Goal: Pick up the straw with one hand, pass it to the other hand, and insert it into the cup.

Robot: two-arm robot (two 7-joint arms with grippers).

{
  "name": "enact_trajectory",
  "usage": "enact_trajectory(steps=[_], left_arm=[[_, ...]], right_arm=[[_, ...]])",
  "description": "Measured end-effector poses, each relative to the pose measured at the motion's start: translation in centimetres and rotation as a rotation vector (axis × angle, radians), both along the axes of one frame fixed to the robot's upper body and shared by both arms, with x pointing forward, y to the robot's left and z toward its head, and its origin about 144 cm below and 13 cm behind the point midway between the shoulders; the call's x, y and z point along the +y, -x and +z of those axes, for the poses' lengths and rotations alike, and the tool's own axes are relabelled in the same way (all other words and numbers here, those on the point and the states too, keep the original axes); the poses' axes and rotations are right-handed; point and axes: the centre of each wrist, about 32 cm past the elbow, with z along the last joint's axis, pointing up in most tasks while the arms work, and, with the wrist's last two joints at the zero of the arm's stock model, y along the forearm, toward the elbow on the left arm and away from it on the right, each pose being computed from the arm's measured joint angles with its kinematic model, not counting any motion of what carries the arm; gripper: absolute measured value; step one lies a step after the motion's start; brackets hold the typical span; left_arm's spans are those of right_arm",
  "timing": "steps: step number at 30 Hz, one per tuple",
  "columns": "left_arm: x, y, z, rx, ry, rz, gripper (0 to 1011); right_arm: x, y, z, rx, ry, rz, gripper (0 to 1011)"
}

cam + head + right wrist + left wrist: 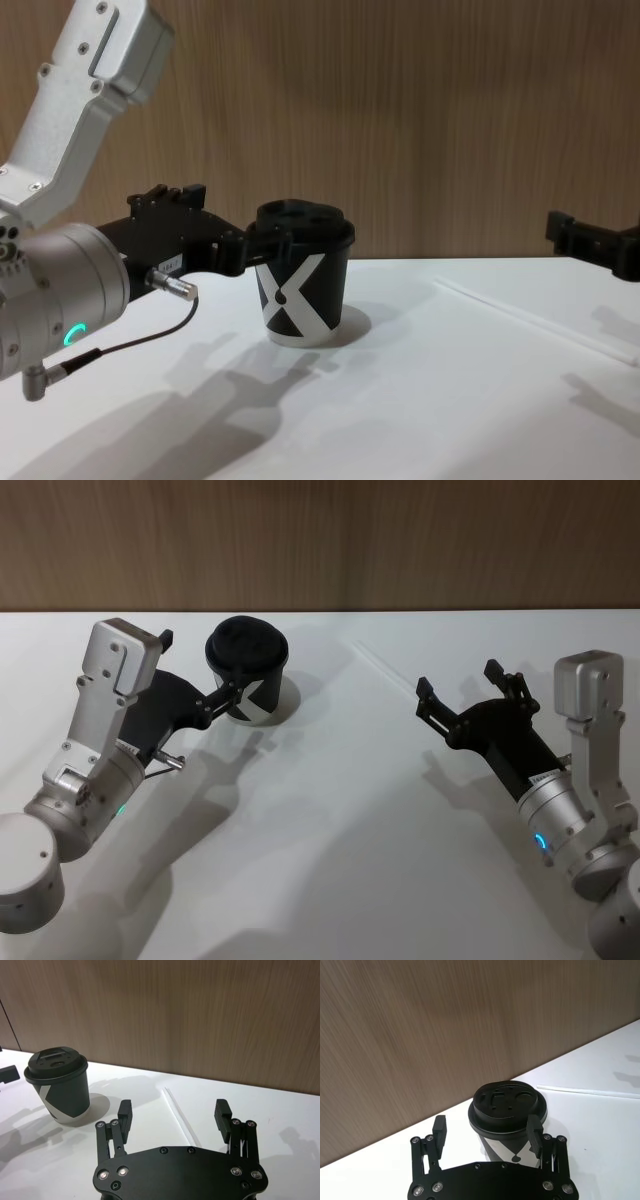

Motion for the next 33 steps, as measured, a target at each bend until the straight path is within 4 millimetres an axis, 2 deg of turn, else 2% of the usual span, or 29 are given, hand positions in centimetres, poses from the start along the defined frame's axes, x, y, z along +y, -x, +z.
enact_trajectory(steps=[33], left_arm=[[0.0, 0.0, 0.0, 0.0, 0.0, 0.0, 1003]], right_arm=[[-0.03, 0.05, 0.01, -0.001, 0.002, 0.0, 1001]])
